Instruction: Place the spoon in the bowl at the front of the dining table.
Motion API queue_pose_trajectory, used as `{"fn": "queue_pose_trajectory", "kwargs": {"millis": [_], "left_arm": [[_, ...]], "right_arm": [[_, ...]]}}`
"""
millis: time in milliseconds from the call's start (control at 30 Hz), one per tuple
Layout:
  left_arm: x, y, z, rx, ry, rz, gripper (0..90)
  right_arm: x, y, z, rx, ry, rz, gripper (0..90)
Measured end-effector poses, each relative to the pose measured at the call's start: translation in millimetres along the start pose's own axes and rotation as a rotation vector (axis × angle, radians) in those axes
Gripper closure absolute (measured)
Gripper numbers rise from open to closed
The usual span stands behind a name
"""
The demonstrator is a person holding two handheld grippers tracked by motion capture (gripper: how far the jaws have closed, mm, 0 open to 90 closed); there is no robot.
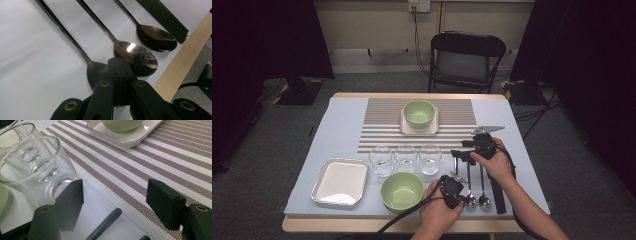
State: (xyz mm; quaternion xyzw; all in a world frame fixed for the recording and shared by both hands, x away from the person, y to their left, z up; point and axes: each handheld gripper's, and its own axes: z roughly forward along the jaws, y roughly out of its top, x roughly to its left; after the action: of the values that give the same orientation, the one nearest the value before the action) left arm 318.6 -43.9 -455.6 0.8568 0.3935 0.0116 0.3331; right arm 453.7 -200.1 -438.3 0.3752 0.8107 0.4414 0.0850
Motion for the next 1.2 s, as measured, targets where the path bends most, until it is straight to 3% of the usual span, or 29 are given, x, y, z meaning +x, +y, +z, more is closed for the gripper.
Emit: {"fn": "queue_pose_trajectory", "kwargs": {"millis": [167,467,1200], "left_arm": [[-0.4,-0.7,-1.1,-0.004,0.011,0.005,90.0],[-4.7,-2.4,-6.2,-0.016,0.070,0.028,90.0],[-5.0,-4.2,-2.3,-0.002,0.067,0.030,90.0]], "right_arm": [[-0.1,1.6,-1.6,-0.004,-0.003,-0.004,29.9],[1.3,2.7,-0.4,-0.004,0.000,-0.006,29.9],[3.7,-1.5,1.1,-0.004,0.016,0.001,30.1]]}}
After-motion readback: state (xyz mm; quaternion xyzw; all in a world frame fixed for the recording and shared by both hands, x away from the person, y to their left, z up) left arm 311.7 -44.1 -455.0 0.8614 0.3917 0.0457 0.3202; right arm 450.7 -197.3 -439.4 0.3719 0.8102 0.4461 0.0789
